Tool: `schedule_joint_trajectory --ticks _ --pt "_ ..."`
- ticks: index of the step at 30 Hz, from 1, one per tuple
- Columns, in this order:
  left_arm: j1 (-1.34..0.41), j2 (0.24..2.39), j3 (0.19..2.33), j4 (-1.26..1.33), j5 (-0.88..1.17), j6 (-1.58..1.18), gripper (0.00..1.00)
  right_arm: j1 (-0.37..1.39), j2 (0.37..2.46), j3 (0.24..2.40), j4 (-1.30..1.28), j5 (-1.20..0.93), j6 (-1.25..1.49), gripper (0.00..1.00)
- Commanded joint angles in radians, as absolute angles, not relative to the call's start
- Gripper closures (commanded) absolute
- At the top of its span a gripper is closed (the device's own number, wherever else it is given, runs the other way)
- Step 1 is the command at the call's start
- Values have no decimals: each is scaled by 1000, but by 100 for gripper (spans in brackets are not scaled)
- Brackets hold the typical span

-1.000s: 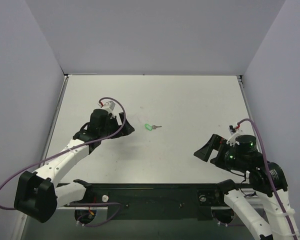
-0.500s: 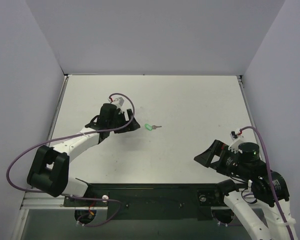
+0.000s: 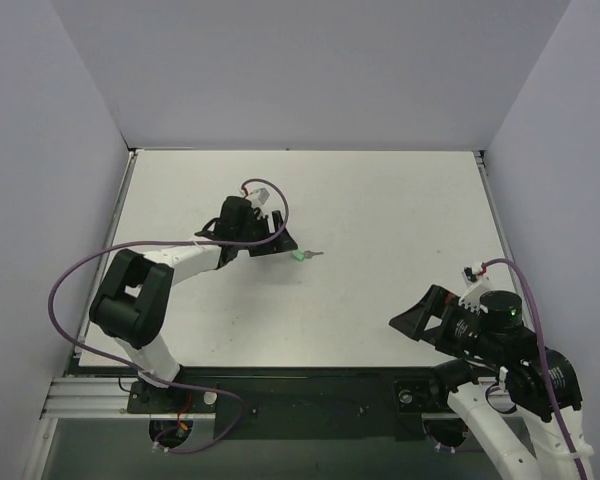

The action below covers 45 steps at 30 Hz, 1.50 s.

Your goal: Remove the keys from the keyring

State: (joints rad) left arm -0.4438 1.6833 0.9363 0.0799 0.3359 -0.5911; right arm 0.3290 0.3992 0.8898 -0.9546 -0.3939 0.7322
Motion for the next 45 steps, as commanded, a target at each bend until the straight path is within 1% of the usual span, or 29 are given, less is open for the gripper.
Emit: schedule_joint_trajectory --ticks 1,12,15,25,31,34,39,42,45 --pt "-456 1735 1015 155 390 -592 19 333 383 904 -989 -411 730 2" --pt "-460 1827 1037 179 419 -571 20 333 368 923 -1011 -431 719 2" --pt "-463 1841 1049 183 425 -572 23 333 365 923 -1012 -434 719 2" --pt "-477 1914 1089 193 414 -580 27 333 367 939 -1025 -428 719 2" --pt "-477 1947 1124 161 396 -569 32 333 367 948 -1040 -422 718 2" --pt "-477 1956 1121 164 403 -571 38 333 361 945 -1042 -420 718 2" --pt "-479 1971 1117 172 416 -563 44 333 359 940 -1043 -420 716 2" --pt "-480 1977 1120 172 426 -561 45 333 359 940 -1043 -419 716 2" --pt "-482 1990 1130 164 426 -558 49 333 360 936 -1042 -417 716 2"
